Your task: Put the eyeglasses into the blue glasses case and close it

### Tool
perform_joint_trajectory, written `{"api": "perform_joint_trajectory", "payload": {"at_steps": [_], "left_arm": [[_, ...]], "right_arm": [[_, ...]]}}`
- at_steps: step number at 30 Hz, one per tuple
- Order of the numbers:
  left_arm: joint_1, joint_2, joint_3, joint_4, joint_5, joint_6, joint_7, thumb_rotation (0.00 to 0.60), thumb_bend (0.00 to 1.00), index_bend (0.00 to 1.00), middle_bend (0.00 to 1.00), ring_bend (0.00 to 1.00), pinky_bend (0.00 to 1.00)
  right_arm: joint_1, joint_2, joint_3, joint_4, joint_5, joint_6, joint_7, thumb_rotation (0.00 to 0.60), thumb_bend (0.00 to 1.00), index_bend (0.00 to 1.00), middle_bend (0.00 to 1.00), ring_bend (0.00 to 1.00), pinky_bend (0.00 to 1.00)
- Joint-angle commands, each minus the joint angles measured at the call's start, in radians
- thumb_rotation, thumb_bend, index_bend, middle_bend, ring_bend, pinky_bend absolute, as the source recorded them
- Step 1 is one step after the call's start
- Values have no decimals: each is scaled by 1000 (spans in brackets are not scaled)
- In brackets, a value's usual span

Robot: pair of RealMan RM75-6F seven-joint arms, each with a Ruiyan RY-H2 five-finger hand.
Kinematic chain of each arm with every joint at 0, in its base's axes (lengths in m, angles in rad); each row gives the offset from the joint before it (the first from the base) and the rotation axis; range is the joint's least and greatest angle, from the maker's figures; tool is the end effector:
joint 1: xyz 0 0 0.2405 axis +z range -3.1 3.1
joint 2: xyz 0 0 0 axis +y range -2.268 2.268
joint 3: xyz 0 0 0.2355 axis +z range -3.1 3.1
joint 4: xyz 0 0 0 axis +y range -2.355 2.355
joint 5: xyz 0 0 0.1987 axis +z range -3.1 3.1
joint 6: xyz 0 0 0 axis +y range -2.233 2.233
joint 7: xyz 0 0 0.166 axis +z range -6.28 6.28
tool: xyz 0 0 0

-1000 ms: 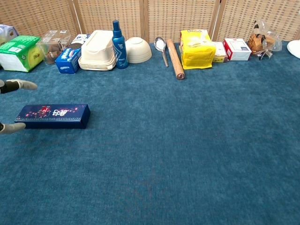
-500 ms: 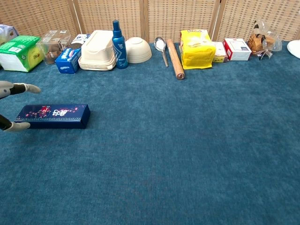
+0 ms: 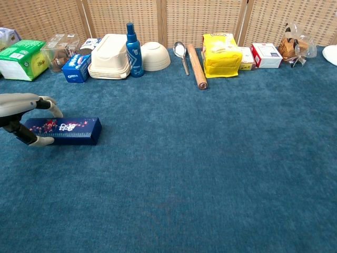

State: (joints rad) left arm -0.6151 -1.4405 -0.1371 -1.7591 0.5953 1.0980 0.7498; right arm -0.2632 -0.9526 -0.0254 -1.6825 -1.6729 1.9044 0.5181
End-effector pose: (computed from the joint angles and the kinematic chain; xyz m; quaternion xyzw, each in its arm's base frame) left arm -0.2056 0.2947 0.0041 -0.6847 -0.4933 -0.1870 0.5029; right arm -0.2813 -0.0820 0.2398 0.4351 -0.4479 0.5459 0.5586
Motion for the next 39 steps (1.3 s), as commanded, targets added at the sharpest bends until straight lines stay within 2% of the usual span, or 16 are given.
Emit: {"api": "perform_joint_trajectory", "payload": {"at_steps": [1, 4, 7, 18, 25, 30, 33, 38, 39], "left_arm": [[-14, -9, 3, 7, 3, 4, 5, 465, 304, 375, 0, 0, 0], [-28, -17, 9, 13, 9, 9, 13, 462, 305, 475, 0, 0, 0], [-38, -24, 11, 13, 15, 16, 12, 465, 304, 513, 0, 0, 0], [-82, -61, -4, 46, 80, 9, -26, 464, 303, 471, 0, 0, 0], [-111, -124, -12, 78, 157, -25, -85, 463, 303, 463, 0, 0, 0], [-135, -164, -10, 96, 191, -19, -74, 464, 304, 443, 0, 0, 0], [-144, -179, -3, 107, 200, -7, -52, 463, 303, 382, 0, 0, 0], [-146, -178, -1, 90, 169, 1, -36, 465, 301, 92, 0, 0, 0], [-143, -169, 4, 85, 157, 8, -27, 465, 302, 60, 0, 0, 0]], "right_arm": [[-3, 1, 0, -1, 1, 3, 1, 463, 351, 0, 273, 73, 190], [-7, 0, 1, -2, 3, 8, 3, 463, 351, 0, 273, 73, 190], [-11, -1, 2, -1, 6, 13, 6, 462, 351, 0, 273, 73, 190], [-19, -7, 9, -5, 16, 17, 1, 463, 349, 0, 273, 73, 190], [-23, -9, 11, -12, 18, 19, -11, 463, 349, 0, 273, 73, 190], [-28, -8, 11, -15, 19, 23, -12, 463, 348, 0, 273, 73, 190], [-29, -8, 11, -15, 19, 22, -11, 464, 350, 0, 273, 73, 190], [-29, -8, 13, -13, 17, 23, -7, 460, 350, 0, 273, 73, 190], [-27, -8, 14, -13, 16, 21, -7, 463, 349, 0, 273, 73, 190]]}}
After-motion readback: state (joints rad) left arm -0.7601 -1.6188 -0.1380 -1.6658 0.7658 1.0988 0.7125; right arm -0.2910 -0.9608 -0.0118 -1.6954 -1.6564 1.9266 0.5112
